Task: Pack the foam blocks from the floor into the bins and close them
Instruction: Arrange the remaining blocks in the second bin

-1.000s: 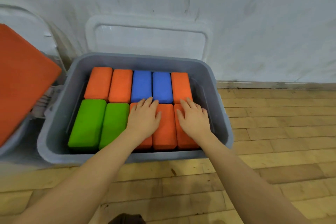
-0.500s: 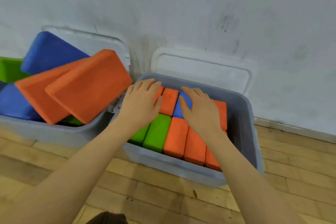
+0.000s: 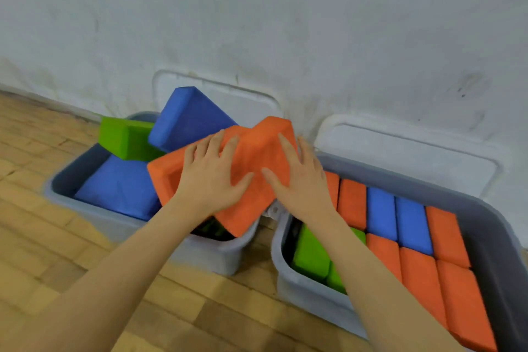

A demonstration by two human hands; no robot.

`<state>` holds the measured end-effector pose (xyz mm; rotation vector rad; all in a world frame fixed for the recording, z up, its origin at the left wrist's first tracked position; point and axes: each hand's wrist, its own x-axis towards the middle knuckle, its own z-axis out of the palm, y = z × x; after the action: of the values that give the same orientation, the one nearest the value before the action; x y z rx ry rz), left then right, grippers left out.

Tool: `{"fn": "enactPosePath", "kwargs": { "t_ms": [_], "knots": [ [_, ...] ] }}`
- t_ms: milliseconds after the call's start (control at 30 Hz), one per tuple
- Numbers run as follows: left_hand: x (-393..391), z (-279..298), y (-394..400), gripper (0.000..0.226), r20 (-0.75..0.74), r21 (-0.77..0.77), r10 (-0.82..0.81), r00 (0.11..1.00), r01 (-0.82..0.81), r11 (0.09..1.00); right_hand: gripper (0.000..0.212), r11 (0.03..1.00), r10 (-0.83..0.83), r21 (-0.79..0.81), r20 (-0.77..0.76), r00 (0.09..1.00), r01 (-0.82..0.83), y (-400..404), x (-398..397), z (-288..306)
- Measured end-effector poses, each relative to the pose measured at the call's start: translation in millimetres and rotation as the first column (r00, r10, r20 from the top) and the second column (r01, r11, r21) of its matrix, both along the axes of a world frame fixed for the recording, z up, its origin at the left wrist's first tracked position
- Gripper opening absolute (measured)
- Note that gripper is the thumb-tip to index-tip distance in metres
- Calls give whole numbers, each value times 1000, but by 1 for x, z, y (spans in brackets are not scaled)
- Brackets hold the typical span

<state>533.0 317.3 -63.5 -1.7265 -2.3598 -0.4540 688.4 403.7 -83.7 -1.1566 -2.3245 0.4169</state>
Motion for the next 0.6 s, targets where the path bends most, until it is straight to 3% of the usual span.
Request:
{"fn": "enactPosePath", "kwargs": {
  "t_ms": [267,433,600],
  "knots": [
    [-73,-15,21,103,-52,-236,-343,938,323,917,61,975,-211,-68,-8,977,210,6,-73,-33],
    [-79,-18,25,73,-77,-90,-470,879,464,881,55,968,-235,-115,-94,968,224,0,-82,-36],
    [-78,-15,27,63,-60,-120,-502,863,493,862,63,962,-265,-90,-60,962,259,13,-74,-27]
  ]
}}
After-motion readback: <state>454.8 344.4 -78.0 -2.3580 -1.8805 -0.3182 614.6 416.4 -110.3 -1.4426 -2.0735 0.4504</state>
